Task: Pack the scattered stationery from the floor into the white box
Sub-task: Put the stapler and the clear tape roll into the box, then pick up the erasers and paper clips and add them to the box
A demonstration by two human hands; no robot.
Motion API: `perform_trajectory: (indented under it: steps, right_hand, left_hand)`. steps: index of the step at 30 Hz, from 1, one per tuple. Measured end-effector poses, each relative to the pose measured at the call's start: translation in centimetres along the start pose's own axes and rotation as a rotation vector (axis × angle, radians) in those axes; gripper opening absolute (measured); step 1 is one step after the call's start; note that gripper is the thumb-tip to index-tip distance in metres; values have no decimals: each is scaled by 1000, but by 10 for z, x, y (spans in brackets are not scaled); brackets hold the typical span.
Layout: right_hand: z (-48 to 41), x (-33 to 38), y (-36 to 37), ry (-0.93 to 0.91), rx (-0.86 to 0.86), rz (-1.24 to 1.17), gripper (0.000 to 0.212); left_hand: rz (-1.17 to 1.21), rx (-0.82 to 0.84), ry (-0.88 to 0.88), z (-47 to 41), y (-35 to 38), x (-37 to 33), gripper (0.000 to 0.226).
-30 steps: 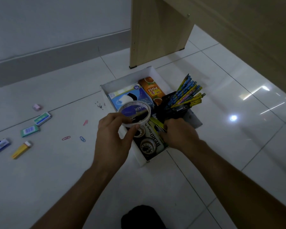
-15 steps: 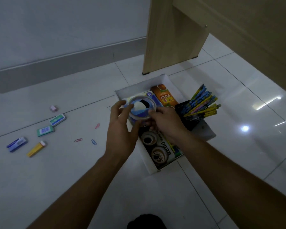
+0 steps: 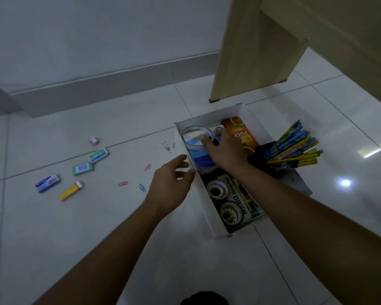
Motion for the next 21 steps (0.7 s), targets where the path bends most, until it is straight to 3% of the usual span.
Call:
perform_trajectory:
  steps: [4, 6, 14, 21]
  right_hand:
    - [13, 20, 4, -151, -98, -30, 26]
    - [24, 41, 8, -290, -130, -45, 19]
    - [40, 136, 54, -608, 37, -28, 17]
    - [18, 193, 147, -733, 260, 278, 24]
  left_hand:
    - [29, -104, 1, 9, -19, 9, 41]
    - [17, -157, -12, 15, -33, 20, 35]
    - [-74, -390, -106, 29, -116, 64, 24]
    - [-262, -539, -148, 23, -183, 117, 31]
Point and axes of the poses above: each hand's wrist, its own z-axis away from the middle knuckle, its own y-axis out of the palm, x = y × z, the point moved 2 cm from there along -z, towards the middle knuckle, and after that the axes turned 14 degrees about z, right-handed, at the moved point
